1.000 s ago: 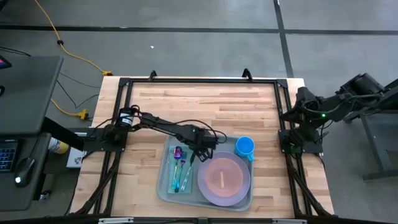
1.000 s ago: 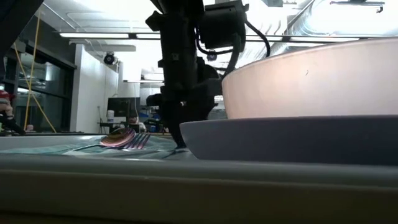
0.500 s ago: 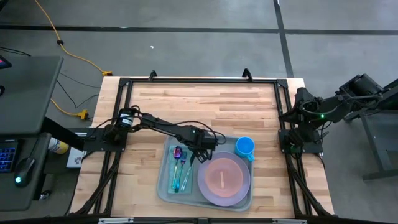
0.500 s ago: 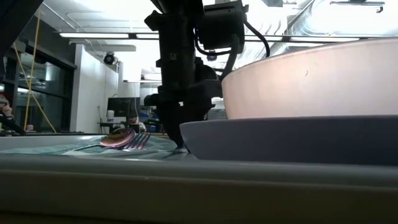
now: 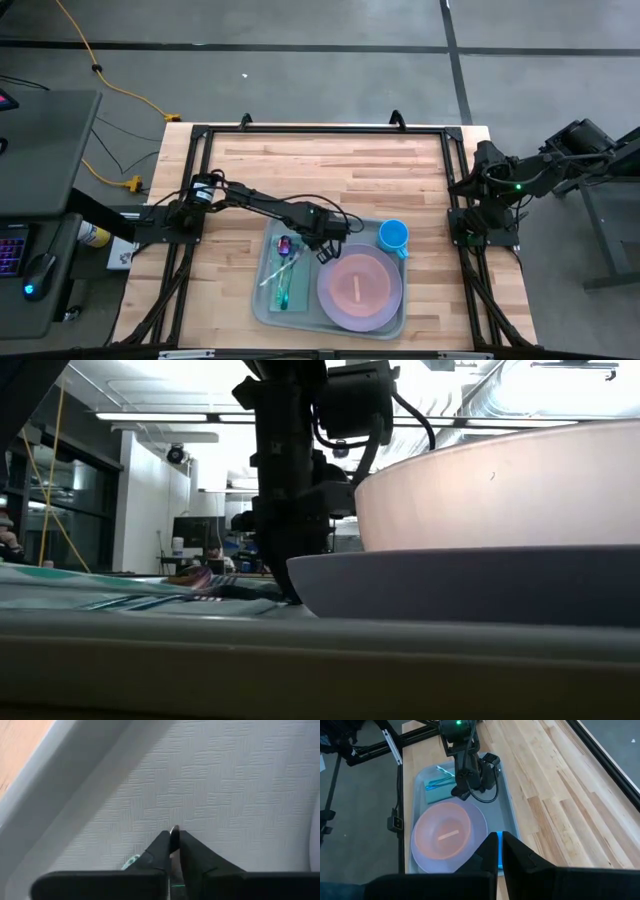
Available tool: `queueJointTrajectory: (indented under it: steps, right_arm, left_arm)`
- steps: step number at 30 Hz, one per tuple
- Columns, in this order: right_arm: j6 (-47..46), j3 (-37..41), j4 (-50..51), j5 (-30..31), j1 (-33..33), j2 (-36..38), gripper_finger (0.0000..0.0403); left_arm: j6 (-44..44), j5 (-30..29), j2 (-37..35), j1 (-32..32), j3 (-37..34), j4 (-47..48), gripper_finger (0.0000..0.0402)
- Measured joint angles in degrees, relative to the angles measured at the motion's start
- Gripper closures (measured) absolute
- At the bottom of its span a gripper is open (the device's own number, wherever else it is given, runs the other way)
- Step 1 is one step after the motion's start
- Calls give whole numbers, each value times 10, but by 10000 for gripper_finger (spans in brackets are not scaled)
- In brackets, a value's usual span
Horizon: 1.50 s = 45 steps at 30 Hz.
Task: Set up tray
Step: Adjust the green knife on the blue napkin
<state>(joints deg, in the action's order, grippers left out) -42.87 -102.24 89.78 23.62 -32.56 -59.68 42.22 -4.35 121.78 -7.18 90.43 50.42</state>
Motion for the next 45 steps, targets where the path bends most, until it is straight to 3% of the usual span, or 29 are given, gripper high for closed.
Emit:
queueJointTrajectory:
  steps: [9, 19, 25, 45]
  right_arm:
    - [9, 0, 0, 3, 0, 0, 403]
    - [26, 0, 0, 7, 0, 0, 403]
    - [40, 0, 2, 18, 0, 0, 403]
    - [96, 0, 2, 22, 0, 1, 403]
  left_arm:
    - [-31, -9, 1, 0, 56, 21, 385]
    - [-40, -74, 0, 0, 179, 142, 391]
    - [-44, -102, 0, 0, 239, 160, 393]
    - [-32, -49, -1, -1, 276, 140, 394]
